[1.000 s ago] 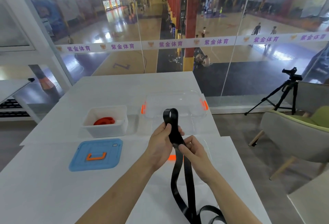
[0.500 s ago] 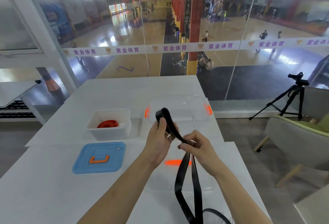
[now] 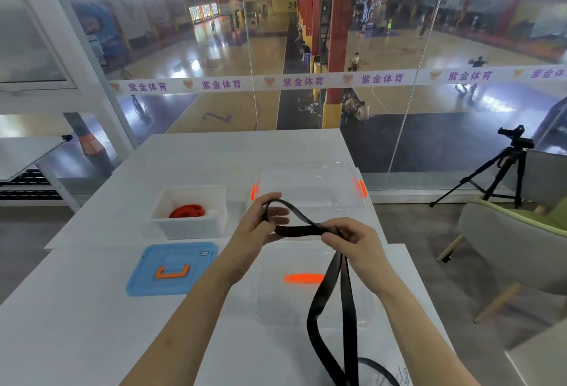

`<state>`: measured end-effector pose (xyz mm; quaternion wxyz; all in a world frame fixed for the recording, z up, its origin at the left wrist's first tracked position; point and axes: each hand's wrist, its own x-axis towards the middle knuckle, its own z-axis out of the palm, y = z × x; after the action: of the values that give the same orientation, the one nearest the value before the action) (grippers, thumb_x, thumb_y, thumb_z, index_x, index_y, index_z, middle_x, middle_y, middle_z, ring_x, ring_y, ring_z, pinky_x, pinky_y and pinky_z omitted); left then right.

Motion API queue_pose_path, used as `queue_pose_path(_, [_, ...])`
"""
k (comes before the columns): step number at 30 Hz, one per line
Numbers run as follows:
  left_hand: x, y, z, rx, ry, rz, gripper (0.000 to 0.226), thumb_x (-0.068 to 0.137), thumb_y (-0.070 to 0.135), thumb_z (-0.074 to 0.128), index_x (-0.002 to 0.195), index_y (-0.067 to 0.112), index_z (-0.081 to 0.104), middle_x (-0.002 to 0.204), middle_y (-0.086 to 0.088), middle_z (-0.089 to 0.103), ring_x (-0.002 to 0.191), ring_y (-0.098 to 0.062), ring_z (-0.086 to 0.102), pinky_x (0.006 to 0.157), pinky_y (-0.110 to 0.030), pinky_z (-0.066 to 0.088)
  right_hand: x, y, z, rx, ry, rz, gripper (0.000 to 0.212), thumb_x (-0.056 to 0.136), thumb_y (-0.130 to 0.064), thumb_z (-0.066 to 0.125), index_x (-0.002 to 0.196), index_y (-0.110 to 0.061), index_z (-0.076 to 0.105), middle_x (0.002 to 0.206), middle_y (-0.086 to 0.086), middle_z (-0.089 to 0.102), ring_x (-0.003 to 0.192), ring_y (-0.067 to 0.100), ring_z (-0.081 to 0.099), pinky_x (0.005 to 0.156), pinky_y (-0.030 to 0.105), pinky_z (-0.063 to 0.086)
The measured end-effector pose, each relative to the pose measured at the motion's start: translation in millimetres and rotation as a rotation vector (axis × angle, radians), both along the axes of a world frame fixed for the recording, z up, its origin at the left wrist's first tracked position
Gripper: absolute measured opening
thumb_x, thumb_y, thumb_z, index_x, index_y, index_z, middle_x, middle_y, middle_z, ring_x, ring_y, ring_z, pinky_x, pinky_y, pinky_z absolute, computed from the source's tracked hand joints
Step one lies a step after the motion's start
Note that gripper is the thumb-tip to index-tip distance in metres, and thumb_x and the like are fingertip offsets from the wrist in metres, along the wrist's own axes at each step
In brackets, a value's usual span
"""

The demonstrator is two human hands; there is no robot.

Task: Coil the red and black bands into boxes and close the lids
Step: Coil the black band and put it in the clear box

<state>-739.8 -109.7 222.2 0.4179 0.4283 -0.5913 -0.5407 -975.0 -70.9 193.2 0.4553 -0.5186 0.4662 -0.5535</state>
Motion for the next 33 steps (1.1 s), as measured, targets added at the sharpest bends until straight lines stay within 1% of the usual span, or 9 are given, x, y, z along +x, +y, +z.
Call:
queue_pose_path(3, [6,3,-8,-0.083,-0.177,-0.026,0.06,0.105,-0.002,0.041,0.139,0.046,0.054,0.13,0.004,0.065,0.12,-0.014,0.065,0.098,-0.035,0.059,-2,1,0,-0.021,-0.067,-0.076,0.022,0.085,0.008,0.079,0.093,-0.012,0.081,0.078,-0.008,0.072,0.072,0.003,0.063,0.071,0.014,0.052])
queue_pose_path(5, [9,3,-11,-0.107,-0.236,-0.053,0.059,0.106,0.002,0.046,0.139,0.05,0.054,0.13,0.006,0.064,0.112,-0.016,0.069,0.093,-0.033,0.061,-3,3,-1,-0.022,-0.063,-0.06,0.023,0.083,0.011,0.079,0.092,-0.009,0.08,0.077,-0.012,0.072,0.069,0.002,0.062,0.07,0.014,0.051])
queue_pose_path(10, [9,5,-8,-0.008,0.006,-0.031,0.04,0.102,0.002,0.062,0.133,0.027,0.069,0.127,-0.006,0.067,0.114,-0.025,0.072,0.094,-0.026,0.06,-10,7,-2,0.038,0.152,0.06,0.025,0.083,-0.004,0.085,0.094,-0.023,0.075,0.086,0.008,0.071,0.076,0.016,0.063,0.076,0.028,0.05])
queue_pose_path(14, [6,3,-6,-0.019,0.09,0.023,0.027,0.102,0.007,0.063,0.124,0.016,0.075,0.117,-0.007,0.075,0.11,-0.024,0.074,0.095,-0.03,0.061,-7,12,-2,0.02,0.3,0.074,0.03,0.081,-0.011,0.088,0.099,-0.03,0.073,0.094,-0.01,0.069,0.081,0.031,0.061,0.075,0.027,0.049])
queue_pose_path(18, [0,3,-6,-0.039,0.16,0.113,0.024,0.101,0.001,0.063,0.117,0.011,0.077,0.103,-0.001,0.08,0.099,-0.019,0.076,0.092,-0.032,0.063,-3,16,-2,-0.021,0.21,0.024,0.027,0.08,-0.001,0.086,0.091,-0.025,0.078,0.095,-0.004,0.073,0.083,0.016,0.068,0.077,0.021,0.052])
queue_pose_path(22, [2,5,-9,-0.022,0.202,0.092,0.025,0.098,0.001,0.066,0.118,0.012,0.077,0.104,-0.001,0.08,0.099,-0.021,0.077,0.09,-0.032,0.063,-5,16,-1,-0.003,0.071,-0.071,0.026,0.076,0.004,0.088,0.085,-0.02,0.083,0.091,-0.004,0.079,0.083,0.011,0.073,0.078,0.02,0.055])
queue_pose_path(26, [8,3,-14,-0.022,0.053,0.041,0.024,0.097,0.005,0.07,0.113,0.02,0.08,0.111,-0.005,0.079,0.105,-0.029,0.076,0.095,-0.037,0.062,-5,15,1,-0.046,-0.012,-0.125,0.03,0.075,0.01,0.086,0.081,-0.019,0.083,0.089,-0.006,0.08,0.081,0.007,0.073,0.077,0.016,0.056])
queue_pose_path(30, [11,1,-16,-0.179,-0.365,-0.023,0.018,0.094,0.021,0.076,0.101,0.037,0.079,0.128,0.016,0.071,0.124,-0.001,0.062,0.108,-0.027,0.046,-7,15,1,-0.07,0.024,-0.114,0.025,0.076,0.008,0.086,0.083,-0.017,0.083,0.092,0.0,0.08,0.085,0.015,0.075,0.082,0.023,0.058])
queue_pose_path(33, [2,6,-11,-0.277,-0.523,-0.049,0.012,0.091,0.029,0.078,0.088,0.041,0.077,0.126,0.027,0.068,0.119,0.004,0.058,0.095,-0.025,0.044,-6,15,1,-0.073,0.096,-0.073,0.023,0.078,0.004,0.087,0.086,-0.018,0.083,0.094,0.003,0.079,0.092,0.025,0.075,0.088,0.04,0.06])
